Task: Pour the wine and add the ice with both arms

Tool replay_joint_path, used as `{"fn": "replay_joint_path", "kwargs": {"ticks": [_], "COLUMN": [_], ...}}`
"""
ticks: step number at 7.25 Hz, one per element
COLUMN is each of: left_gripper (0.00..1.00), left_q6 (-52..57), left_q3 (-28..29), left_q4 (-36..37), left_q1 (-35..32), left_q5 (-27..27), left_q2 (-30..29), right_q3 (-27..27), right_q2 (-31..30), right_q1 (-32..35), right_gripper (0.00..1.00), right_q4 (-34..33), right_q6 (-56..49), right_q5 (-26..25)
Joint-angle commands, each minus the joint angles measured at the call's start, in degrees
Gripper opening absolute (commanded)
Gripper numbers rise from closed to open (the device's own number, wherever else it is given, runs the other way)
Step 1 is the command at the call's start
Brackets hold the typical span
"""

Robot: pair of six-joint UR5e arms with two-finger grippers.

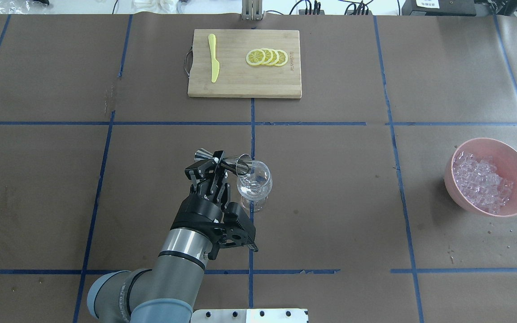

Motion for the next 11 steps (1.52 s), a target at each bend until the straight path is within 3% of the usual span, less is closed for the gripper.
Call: {"fn": "replay_joint_path", "kwargs": {"ticks": [1, 6, 9, 11], "left_gripper": [0.00, 0.00, 0.00, 0.00], "left_q6": [8.01, 20.24, 25.18, 26.34], "left_q3": [-0.10, -0.89, -2.12, -2.73], "left_q4": [0.79, 1.06, 8.15, 8.62], "left_q1": [-0.78, -0.78, -0.61, -0.69], "left_q5": [0.00, 0.09, 0.09, -0.09], "left_q2": [-0.07, -0.33, -0.50, -1.21], "right_q3": [0.02, 0.02, -0.33, -0.24], "right_q2": [0.00, 0.00, -0.09, -0.09], "right_q1": [0.00, 0.00, 0.00, 0.00], "right_gripper": [1.00, 1.00, 1.00, 1.00], "right_q4": [0.04, 0.04, 0.04, 0.04], "right_q6": [0.00, 0.00, 0.00, 0.00], "right_q5": [0.00, 0.00, 0.00, 0.00]}}
